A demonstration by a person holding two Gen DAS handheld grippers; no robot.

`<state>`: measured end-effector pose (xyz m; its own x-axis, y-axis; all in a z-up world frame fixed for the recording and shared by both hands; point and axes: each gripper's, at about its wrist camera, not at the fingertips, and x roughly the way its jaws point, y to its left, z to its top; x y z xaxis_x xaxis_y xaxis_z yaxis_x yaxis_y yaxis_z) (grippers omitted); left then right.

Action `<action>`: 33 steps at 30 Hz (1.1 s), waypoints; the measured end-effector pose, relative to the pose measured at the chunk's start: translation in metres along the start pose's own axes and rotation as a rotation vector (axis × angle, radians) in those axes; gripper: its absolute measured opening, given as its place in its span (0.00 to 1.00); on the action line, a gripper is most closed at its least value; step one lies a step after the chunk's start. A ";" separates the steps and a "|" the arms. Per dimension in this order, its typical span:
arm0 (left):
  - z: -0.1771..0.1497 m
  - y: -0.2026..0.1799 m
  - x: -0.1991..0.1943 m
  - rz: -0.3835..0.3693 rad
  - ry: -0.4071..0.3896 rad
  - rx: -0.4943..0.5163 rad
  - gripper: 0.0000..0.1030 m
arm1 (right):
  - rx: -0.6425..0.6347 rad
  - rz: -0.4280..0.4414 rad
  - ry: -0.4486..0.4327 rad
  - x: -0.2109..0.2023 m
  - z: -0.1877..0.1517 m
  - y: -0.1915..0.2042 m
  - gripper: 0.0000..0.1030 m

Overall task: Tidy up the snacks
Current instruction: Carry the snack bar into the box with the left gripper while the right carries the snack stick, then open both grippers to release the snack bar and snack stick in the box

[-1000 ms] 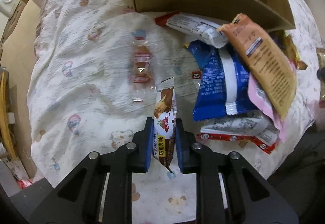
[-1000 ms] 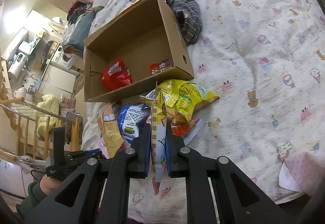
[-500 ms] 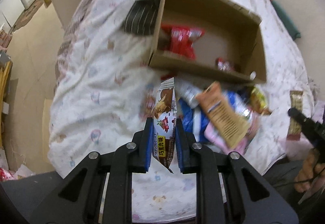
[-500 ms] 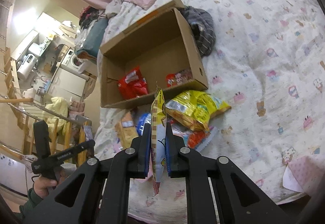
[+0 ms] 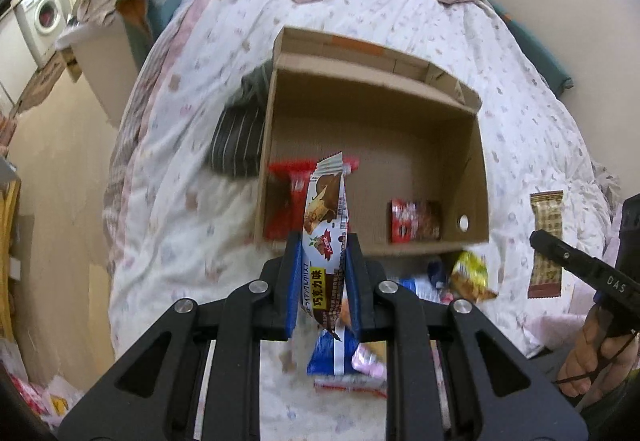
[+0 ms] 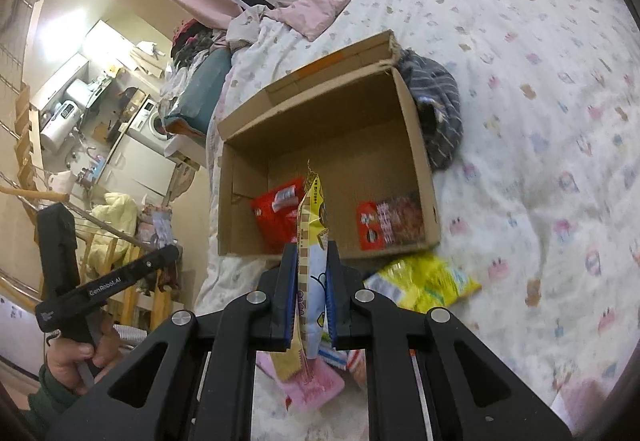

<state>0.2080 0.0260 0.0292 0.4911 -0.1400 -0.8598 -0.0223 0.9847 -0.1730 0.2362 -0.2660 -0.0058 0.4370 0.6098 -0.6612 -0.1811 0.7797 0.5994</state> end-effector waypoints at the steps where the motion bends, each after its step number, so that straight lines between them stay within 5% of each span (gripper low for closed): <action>1: 0.005 -0.002 0.002 0.003 -0.007 0.006 0.16 | -0.003 -0.005 0.001 0.004 0.007 0.001 0.12; 9: 0.030 -0.001 0.036 -0.032 -0.012 -0.015 0.16 | 0.002 -0.081 0.010 0.041 0.043 -0.008 0.12; 20: 0.038 0.002 0.074 0.010 -0.030 -0.006 0.16 | 0.043 -0.035 0.003 0.065 0.040 -0.015 0.12; 33: 0.028 0.000 0.089 0.003 0.016 -0.008 0.16 | 0.055 -0.119 0.051 0.082 0.032 -0.031 0.12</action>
<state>0.2758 0.0169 -0.0336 0.4769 -0.1391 -0.8679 -0.0308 0.9842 -0.1746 0.3059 -0.2448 -0.0643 0.4071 0.5210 -0.7502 -0.0812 0.8387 0.5385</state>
